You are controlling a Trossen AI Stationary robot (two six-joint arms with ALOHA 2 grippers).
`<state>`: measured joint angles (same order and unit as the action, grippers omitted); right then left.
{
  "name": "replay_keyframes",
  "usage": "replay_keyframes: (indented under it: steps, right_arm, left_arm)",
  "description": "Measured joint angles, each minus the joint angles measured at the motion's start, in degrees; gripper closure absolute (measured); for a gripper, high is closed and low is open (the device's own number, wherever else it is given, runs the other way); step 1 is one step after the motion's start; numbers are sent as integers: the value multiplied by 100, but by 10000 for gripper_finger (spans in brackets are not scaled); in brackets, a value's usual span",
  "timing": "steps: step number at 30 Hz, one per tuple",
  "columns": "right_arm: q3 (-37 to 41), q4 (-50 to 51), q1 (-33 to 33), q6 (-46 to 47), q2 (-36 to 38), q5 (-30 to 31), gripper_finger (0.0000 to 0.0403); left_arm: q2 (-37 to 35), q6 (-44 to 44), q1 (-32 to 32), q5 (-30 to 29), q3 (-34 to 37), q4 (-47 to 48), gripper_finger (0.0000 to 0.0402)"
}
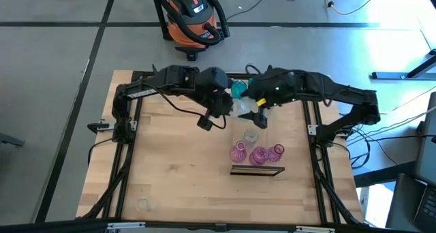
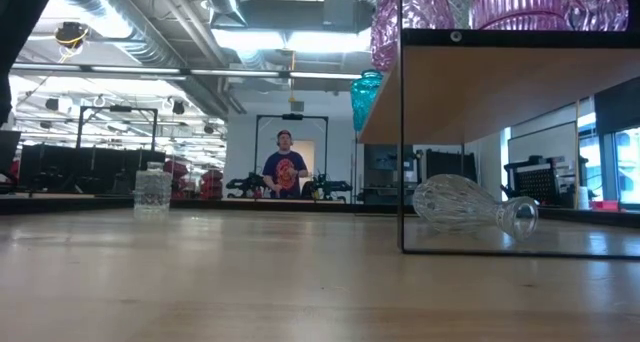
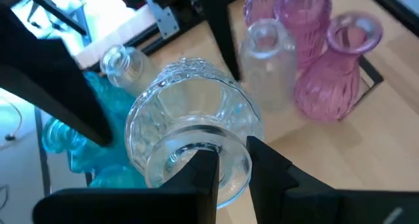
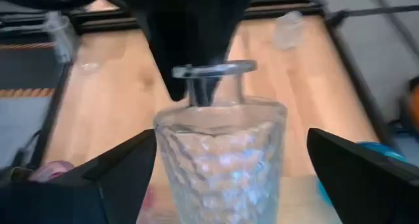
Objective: Sort vases onto shelf
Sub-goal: Put the transparent vase on the shelf aligned with the other transparent vase
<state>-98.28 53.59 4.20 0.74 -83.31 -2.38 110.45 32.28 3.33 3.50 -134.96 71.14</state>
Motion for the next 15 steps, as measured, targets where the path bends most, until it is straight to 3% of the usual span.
replay_keyframes:
  steps: [8, 15]
  right_arm:
    - [0, 39, 40, -128, -367, -752, 33]
    - [2, -104, 42, -124, -469, -776, 48]
  left_arm:
    - [-26, 327, -127, -117, 0, -355, 354]
    - [-28, 325, -121, -90, 0, -307, 354]
